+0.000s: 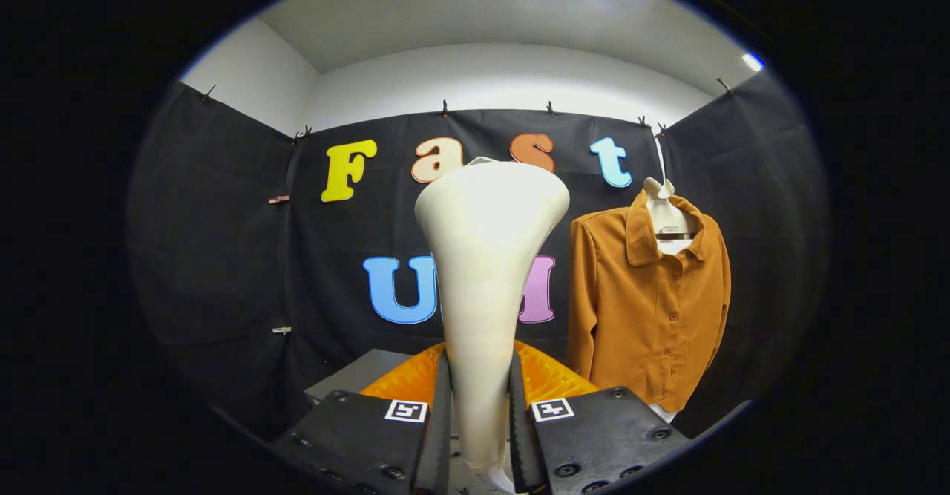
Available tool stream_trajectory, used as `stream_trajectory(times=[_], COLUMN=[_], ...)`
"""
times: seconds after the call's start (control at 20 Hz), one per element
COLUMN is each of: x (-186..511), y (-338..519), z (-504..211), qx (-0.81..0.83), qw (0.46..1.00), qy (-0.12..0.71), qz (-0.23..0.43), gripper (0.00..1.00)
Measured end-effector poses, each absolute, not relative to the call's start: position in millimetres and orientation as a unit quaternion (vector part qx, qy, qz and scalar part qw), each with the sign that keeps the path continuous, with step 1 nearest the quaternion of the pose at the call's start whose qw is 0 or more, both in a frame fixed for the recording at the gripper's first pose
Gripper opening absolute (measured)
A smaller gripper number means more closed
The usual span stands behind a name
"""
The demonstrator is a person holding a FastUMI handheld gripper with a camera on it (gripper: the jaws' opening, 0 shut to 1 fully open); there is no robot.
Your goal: Iron the clothes twice with a garment steamer, once on the left side and once on the right side.
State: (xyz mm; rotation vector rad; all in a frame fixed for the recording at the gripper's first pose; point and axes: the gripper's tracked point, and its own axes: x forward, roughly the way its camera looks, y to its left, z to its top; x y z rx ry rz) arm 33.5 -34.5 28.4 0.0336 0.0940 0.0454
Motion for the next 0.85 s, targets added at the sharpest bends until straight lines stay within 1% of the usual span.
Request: stream_trajectory(times=[0.4,0.85], x=[28.4,29.0], y=[-18.2,-11.7], z=[35.5,40.2], qx=[0.014,0.014], qw=[0.999,0.999], qy=[0.030,0.025], qz=[0.041,0.039], gripper=[0.36,0.36])
